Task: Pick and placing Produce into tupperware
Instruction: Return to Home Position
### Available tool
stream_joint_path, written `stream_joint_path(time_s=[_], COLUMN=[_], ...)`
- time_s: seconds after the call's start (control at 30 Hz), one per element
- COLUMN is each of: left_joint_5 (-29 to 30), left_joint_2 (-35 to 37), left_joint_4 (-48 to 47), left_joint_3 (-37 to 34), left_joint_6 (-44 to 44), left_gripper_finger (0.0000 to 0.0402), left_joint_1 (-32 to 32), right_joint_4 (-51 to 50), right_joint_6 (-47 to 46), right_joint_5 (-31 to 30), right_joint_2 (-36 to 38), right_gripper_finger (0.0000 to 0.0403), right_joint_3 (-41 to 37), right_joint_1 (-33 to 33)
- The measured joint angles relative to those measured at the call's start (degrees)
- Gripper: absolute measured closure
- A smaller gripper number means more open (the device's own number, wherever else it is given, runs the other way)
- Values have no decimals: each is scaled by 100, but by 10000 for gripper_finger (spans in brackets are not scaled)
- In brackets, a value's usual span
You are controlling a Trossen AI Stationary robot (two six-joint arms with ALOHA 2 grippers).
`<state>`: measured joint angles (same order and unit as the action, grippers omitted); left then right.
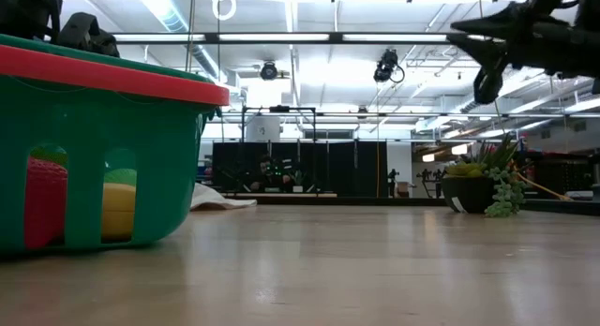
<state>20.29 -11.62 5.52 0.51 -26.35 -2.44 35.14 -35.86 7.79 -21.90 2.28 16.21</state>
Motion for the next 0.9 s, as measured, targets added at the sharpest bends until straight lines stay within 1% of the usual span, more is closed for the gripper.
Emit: stream_joint_path(time_s=[0.33,0.57,0.8,0.9], left_joint_5=[0,-2,-3,-2], left_joint_2=[13,128,637,728], left_joint_4=[9,11,25,27], left_joint_3=[0,-2,-4,-4], left_joint_6=[-2,-1,0,0], left_gripper_finger=[219,224,221,219], left_joint_1=[-4,-4,-4,-2], right_joint_4=[-17,-20,42,58], right_joint_6=[1,0,0,0], right_joint_5=[0,0,-2,0], right_joint_2=[1338,2105,2180,2180], right_gripper_finger=[321,321,321,321], right_joint_3=[0,0,0,0], right_joint_1=[0,0,-2,-2])
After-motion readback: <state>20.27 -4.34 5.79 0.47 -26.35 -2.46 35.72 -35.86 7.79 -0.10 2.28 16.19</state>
